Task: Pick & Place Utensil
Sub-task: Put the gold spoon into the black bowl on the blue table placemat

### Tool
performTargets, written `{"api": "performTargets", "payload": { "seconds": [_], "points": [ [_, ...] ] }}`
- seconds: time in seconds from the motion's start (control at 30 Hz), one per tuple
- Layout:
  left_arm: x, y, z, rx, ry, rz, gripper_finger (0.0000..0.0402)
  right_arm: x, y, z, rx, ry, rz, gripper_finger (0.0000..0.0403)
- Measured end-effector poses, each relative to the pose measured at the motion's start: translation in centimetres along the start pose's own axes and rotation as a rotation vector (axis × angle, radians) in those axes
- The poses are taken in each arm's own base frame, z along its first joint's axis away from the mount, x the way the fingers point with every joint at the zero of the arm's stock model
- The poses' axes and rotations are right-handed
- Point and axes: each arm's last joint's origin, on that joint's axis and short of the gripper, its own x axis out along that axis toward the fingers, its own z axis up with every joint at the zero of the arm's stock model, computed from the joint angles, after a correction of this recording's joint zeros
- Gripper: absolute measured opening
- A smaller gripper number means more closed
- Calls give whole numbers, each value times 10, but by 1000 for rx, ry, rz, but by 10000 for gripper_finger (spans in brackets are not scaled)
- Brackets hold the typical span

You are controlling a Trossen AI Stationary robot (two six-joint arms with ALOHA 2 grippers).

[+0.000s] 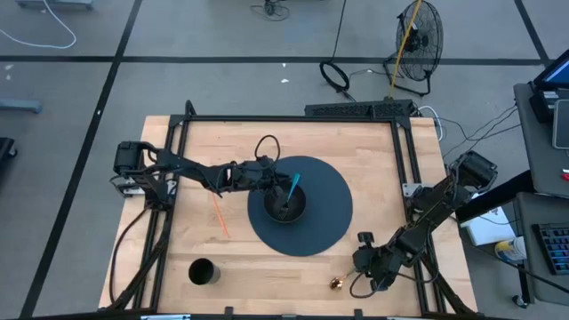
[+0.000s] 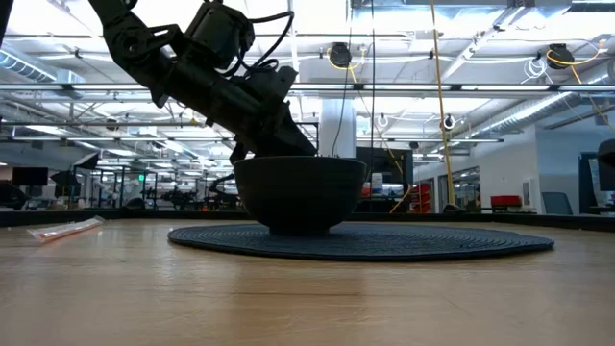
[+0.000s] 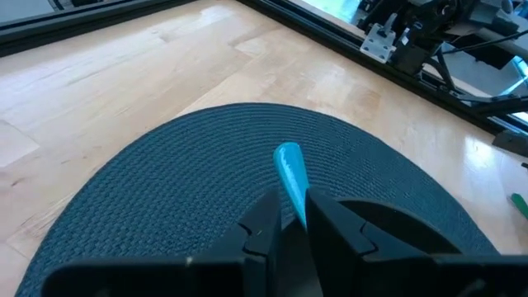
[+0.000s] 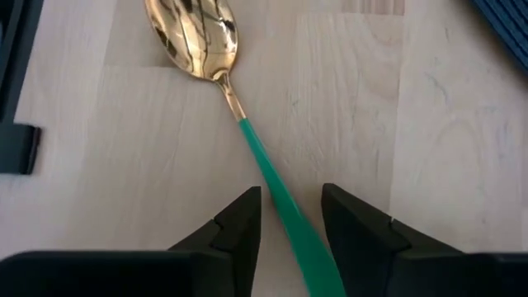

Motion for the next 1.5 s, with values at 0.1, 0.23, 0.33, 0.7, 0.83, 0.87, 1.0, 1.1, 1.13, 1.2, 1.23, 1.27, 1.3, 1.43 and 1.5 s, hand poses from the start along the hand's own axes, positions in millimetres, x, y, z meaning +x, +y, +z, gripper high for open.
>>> {"api": "performTargets", "payload": {
  "seconds": [0.1, 0.23, 0.33, 0.7, 0.83, 0.87, 1.0, 1.1, 1.13, 1.2, 1.23, 1.27, 1.3, 1.43, 1.5],
  "points": [
    [0, 0, 0, 1, 3, 1, 63, 0, 2, 2, -44, -35, 20, 112],
    [0, 0, 0, 5, 2, 1, 63, 0, 2, 4, -64, -43, 29, 96],
    [0, 0, 0, 5, 2, 1, 63, -1, 4, 11, -86, -29, 45, 84],
    [0, 0, 0, 5, -1, 7, 63, -20, 12, 48, -106, 45, 72, 68],
    [0, 0, 0, 11, -2, 8, 63, -16, 10, 51, -78, 76, 89, 74],
    [0, 0, 0, 11, -2, 8, 63, -13, 9, 53, -63, 97, 96, 77],
    [0, 0, 0, 10, -3, 11, 63, -2, 13, 70, -101, 238, 80, 92],
    [0, 1, 0, 10, -4, 12, 63, 3, 17, 78, -157, 340, 24, 99],
    [0, 1, 0, 10, -4, 12, 63, 5, 18, 81, -168, 352, 19, 100],
    [0, 1, 0, 10, -3, 11, 63, 7, 21, 86, -178, 346, 24, 102],
    [0, 1, 0, 10, -3, 11, 63, 8, 22, 86, -177, 342, 26, 102],
    [0, 1, 0, 10, -3, 11, 63, 9, 22, 86, -174, 340, 26, 102],
    [0, 1, 0, 10, -3, 11, 63, 9, 22, 86, -170, 340, 25, 102],
    [0, 1, 0, 11, -2, 11, 63, 10, 21, 83, -135, 349, 12, 102],
    [0, 1, 0, 11, -1, 12, 63, 12, 21, 79, -128, 350, 8, 99]
  ]
}}
